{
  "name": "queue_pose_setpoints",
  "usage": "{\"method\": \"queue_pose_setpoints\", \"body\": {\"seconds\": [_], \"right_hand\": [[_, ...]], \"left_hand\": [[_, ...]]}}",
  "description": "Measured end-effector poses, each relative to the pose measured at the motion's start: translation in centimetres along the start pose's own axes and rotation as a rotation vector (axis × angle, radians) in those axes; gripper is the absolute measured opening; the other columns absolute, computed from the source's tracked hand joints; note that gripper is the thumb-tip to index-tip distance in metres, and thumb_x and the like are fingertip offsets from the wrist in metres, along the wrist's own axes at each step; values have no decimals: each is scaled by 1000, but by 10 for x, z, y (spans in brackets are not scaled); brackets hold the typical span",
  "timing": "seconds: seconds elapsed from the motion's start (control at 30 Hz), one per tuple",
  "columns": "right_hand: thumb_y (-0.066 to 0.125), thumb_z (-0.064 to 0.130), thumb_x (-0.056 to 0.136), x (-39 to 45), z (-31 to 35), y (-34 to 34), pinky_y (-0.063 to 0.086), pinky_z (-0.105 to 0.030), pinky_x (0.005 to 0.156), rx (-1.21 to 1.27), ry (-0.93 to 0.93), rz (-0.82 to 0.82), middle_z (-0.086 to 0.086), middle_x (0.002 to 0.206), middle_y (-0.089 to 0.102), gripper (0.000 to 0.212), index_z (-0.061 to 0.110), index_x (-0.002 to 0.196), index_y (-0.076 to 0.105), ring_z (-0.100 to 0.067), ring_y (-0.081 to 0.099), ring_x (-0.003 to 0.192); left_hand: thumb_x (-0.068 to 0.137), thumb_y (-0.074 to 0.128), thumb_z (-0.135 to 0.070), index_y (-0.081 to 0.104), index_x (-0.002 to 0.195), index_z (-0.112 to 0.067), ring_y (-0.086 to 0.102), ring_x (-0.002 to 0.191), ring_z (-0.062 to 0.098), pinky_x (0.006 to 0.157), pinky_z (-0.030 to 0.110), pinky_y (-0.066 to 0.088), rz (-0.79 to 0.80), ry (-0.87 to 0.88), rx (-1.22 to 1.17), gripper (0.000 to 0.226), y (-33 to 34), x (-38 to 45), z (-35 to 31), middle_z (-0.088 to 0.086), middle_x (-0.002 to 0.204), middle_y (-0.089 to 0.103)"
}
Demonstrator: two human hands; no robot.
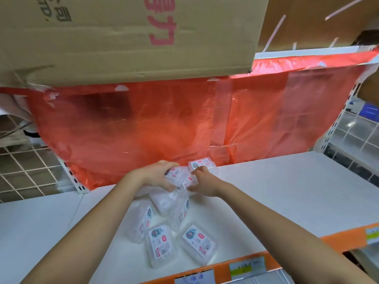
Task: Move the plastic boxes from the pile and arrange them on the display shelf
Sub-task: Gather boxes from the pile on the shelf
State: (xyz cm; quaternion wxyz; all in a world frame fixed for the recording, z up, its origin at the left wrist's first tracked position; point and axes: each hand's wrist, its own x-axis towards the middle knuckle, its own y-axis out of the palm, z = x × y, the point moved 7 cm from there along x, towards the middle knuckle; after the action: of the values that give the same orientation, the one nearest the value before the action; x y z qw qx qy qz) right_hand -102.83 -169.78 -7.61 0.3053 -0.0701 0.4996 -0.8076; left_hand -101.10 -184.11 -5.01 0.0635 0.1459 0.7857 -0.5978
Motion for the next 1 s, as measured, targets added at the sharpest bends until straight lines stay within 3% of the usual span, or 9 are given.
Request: {"method": "queue_pose_setpoints", "body": {"seconds": [0.17,0.27,0.37,0.47,0.6,0.8,1.0], "right_hand": [[53,31,93,1,3,4,32,-31,104,31,-26,-9,-12,143,22,59,0,139,31,-27,39,127],[57,33,91,2,4,6,34,-31,102,59,-23,-13,-11,143,21,61,-1,136,34,-28,44,123],[57,37,91,1,5,7,33,-33,103,50,-20,-11,-12,146,18,68,-3,139,32,-29,44,125],[60,45,88,0,7,6,35,-35,104,41,-22,-15,-15,142,22,76,-2,140,31,-29,45,122],[63,49,84,1,10,7,38,-36,104,-1,-20,-57,-18,146,21,85,-2,141,29,-29,46,123],[70,33,82,-5,-6,6,39,-32,97,56,-28,-81,-16,135,34,73,4,137,32,-30,46,120],[68,21,82,-13,-21,2,37,-32,99,70,-73,-78,-13,141,30,77,9,144,25,-31,44,124]], "left_hand": [[79,74,-30,30,146,-25,42,120,14,90,15,30,-81,-47,-9,81,0,-6,-1,0,141,38],[74,77,-37,38,139,-32,47,108,12,92,22,38,-130,-90,-66,76,4,-8,5,-3,132,46],[73,77,-37,40,136,-35,50,109,13,97,33,44,-154,-120,-98,73,8,-8,10,-5,129,49],[74,75,-28,41,135,-33,51,109,13,97,35,44,-168,-125,-110,70,10,-9,8,-5,127,49],[75,75,-30,41,134,-34,50,110,15,98,36,43,-208,-157,-117,68,10,-12,6,-4,124,47],[76,72,-34,41,133,-39,31,120,14,99,30,31,-416,-129,-113,65,15,-24,-1,-9,126,43],[75,75,-27,41,134,-36,38,118,9,95,27,35,-541,-133,-275,68,20,-35,-9,-11,124,33]]}}
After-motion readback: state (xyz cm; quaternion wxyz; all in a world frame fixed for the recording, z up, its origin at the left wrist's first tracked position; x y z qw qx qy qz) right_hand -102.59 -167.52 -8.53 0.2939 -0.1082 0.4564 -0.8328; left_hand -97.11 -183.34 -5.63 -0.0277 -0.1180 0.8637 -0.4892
